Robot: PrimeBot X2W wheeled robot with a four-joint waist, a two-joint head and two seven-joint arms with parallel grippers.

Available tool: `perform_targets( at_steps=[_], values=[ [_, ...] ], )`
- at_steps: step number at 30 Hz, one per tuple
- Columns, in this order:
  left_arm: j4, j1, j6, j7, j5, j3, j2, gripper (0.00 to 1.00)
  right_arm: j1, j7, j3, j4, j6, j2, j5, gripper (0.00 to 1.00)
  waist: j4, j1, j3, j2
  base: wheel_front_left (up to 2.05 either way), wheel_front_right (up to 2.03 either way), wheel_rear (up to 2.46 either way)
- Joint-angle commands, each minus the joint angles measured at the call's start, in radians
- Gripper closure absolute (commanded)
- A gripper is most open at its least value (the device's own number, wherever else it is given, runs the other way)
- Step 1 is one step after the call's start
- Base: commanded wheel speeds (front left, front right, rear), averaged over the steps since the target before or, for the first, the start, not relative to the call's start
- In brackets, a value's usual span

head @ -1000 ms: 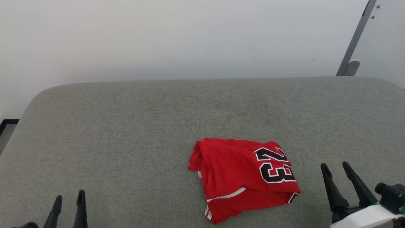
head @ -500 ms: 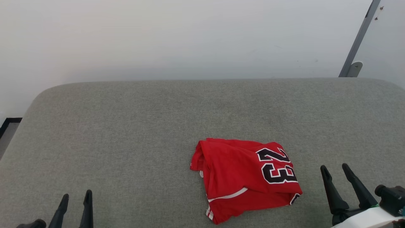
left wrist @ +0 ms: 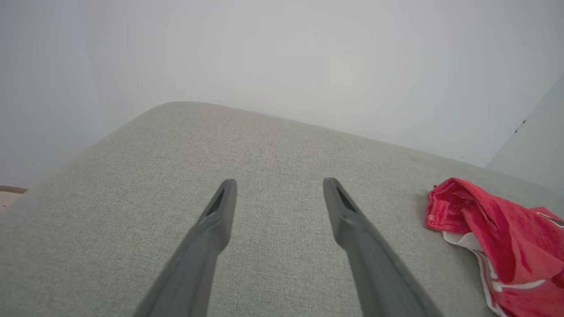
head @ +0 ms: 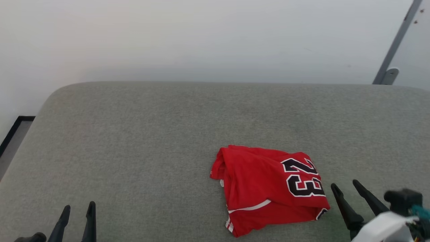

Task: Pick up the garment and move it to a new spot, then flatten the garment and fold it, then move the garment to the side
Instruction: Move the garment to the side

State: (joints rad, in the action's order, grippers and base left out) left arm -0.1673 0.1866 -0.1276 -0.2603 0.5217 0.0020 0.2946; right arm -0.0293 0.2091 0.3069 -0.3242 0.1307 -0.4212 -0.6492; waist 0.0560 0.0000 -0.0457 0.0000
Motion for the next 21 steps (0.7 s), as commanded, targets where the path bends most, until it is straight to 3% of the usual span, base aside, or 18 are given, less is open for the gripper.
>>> perform_targets(
  at_steps=[1,14,21],
  values=[
    [0.007,0.005,-0.003,-0.007,0.008,-0.001,0.004,0.0,-0.035,-0.04,0.022,-0.009,0.0,-0.02,-0.024,0.0,0.013,0.0,0.007,0.0,0.0,0.0,0.0],
    [-0.002,-0.024,-0.003,-0.007,0.022,-0.048,0.0,0.0,-0.263,-0.551,0.157,-0.052,0.0,-0.165,-0.211,0.0,0.095,0.0,0.055,0.0,0.0,0.0,0.0],
    [-0.013,-0.062,-0.003,-0.007,0.042,-0.079,-0.005,0.0,-0.371,-0.785,0.166,-0.12,0.0,-0.175,-0.204,0.0,0.144,0.0,0.1,0.0,0.0,0.0,0.0]
  ],
)
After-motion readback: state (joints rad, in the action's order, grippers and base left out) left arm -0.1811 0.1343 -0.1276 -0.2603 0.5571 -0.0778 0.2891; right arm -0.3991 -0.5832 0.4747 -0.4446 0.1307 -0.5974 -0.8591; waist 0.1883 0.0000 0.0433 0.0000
